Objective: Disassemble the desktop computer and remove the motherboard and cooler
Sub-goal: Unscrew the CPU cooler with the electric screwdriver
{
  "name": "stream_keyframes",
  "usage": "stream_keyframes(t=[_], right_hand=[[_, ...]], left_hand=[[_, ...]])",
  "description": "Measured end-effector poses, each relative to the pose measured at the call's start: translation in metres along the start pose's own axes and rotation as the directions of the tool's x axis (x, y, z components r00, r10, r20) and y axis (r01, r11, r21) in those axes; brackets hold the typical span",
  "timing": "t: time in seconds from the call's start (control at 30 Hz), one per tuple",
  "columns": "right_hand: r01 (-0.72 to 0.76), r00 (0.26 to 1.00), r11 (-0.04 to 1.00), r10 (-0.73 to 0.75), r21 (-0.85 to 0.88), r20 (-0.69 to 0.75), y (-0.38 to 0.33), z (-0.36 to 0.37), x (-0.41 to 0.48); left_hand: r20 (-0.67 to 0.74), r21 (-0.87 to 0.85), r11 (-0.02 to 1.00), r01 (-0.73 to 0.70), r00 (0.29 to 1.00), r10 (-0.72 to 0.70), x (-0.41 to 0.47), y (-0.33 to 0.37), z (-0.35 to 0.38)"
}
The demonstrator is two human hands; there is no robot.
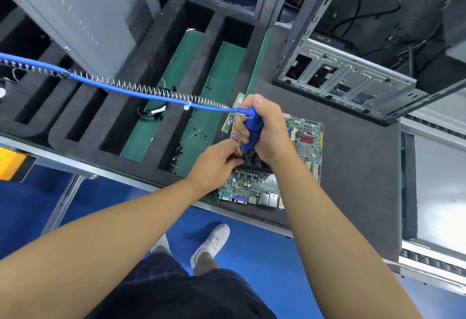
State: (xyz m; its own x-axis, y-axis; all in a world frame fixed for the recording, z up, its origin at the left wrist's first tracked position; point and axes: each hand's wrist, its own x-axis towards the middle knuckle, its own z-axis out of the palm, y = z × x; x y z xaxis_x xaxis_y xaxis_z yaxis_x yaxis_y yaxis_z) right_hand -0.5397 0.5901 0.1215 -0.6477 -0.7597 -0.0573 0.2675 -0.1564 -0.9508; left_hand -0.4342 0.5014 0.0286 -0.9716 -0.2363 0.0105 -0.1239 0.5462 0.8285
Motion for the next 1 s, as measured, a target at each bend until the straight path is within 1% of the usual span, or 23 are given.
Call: stream_keyframes(t=[0.17, 0.27, 0.33, 0.4, 0.47, 0.53, 0.63, 0.73, 0.83, 0.9, 0.93, 1.0], right_hand=[[0.016, 1.0, 1.0, -0.016, -0.002, 0.0, -0.003, -0.001, 0.0], [0.02, 1.0, 1.0, -0.02, -0.022, 0.006, -0.006, -0.001, 0.001], [0.024, 1.0, 0.999, -0.024, -0.024, 0.009, -0.006, -0.001, 0.002], [0.028, 1.0, 0.999, -0.028, -0.032, 0.0, -0.005, -0.001, 0.002], [0.035, 0.999, 0.999, -0.035, -0.035, -0.02, -0.001, -0.001, 0.001], [0.037, 0.998, 0.999, -0.039, -0.025, -0.058, 0.002, 0.0, -0.002], [0.042, 0.987, 0.999, -0.042, -0.003, -0.153, 0.006, 0.003, -0.005], [0.065, 0.969, 0.998, -0.063, 0.002, -0.239, 0.007, 0.006, -0.009], [0.087, 0.961, 0.996, -0.09, -0.021, -0.263, 0.006, 0.012, -0.011], [0.089, 0.956, 0.996, -0.094, -0.031, -0.278, 0.005, 0.016, -0.014], [0.091, 0.952, 0.995, -0.097, -0.034, -0.289, 0.004, 0.017, -0.015], [0.101, 0.944, 0.994, -0.107, -0.035, -0.311, 0.003, 0.017, -0.019]], left_hand=[[0.034, -0.015, 0.998, -0.053, 0.998, 0.053, -0.002, -0.004, -0.004], [0.047, 0.028, 0.998, -0.053, 0.998, 0.051, -0.002, -0.008, -0.007], [0.056, 0.088, 0.994, -0.063, 0.997, 0.058, -0.003, -0.013, -0.009], [0.066, 0.213, 0.967, -0.143, 0.989, 0.132, -0.004, -0.02, -0.011], [0.077, 0.314, 0.93, -0.191, 0.981, 0.176, -0.007, -0.024, -0.011], [0.062, 0.347, 0.914, -0.209, 0.978, 0.2, -0.007, -0.026, -0.01], [0.07, 0.317, 0.921, -0.226, 0.974, 0.215, -0.008, -0.029, -0.007], [0.094, 0.263, 0.943, -0.204, 0.978, 0.185, -0.007, -0.029, -0.005], [0.127, 0.275, 0.941, -0.198, 0.977, 0.169, 0.0, -0.023, -0.007], [0.117, 0.27, 0.937, -0.221, 0.974, 0.196, 0.004, -0.021, -0.009], [0.119, 0.259, 0.937, -0.233, 0.971, 0.208, 0.006, -0.02, -0.01], [0.157, 0.202, 0.956, -0.214, 0.97, 0.184, 0.009, -0.016, -0.011]])
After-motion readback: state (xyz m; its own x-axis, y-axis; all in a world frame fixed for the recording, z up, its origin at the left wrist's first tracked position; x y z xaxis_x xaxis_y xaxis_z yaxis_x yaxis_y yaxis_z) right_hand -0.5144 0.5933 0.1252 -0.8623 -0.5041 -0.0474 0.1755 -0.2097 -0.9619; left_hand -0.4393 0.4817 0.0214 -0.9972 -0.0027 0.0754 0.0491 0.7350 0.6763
